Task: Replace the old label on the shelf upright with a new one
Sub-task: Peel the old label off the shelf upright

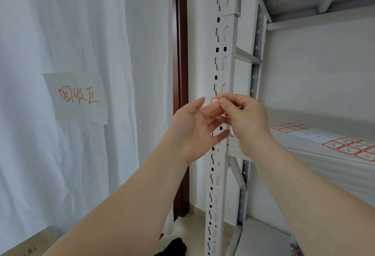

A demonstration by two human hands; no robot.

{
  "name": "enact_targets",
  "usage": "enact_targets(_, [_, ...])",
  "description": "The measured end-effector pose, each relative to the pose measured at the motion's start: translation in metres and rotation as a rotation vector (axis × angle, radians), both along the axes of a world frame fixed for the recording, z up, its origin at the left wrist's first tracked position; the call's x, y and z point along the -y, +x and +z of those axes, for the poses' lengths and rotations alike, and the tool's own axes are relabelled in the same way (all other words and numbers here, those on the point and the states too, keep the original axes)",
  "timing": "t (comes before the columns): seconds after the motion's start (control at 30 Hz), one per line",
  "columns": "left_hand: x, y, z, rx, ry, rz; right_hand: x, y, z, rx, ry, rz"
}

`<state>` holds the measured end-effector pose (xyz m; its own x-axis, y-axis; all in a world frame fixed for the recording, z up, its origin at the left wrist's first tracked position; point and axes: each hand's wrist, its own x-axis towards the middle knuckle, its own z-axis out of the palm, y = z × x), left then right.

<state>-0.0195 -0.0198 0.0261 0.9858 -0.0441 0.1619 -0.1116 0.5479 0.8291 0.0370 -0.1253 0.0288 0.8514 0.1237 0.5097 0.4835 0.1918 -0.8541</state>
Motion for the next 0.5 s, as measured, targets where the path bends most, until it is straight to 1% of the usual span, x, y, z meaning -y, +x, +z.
enact_targets(0.13, [-0.007, -0.014, 0.004, -0.02, -0.042, -0.067, 0.004, -0.006, 0.0, 0.046, -0.041, -0.079])
enact_targets(0.23, [-0.005, -0.017, 0.007, -0.025, -0.007, -0.041, 0.008, -0.01, 0.004, 0.07, -0.046, -0.09])
enact_targets(0.37, [-0.005, -0.014, 0.01, -0.052, 0.149, 0.094, 0.014, -0.009, 0.007, 0.072, -0.045, -0.103])
enact_targets(0.5, [-0.006, -0.005, 0.012, -0.047, 0.297, 0.351, 0.014, 0.0, 0.003, 0.036, -0.029, -0.144])
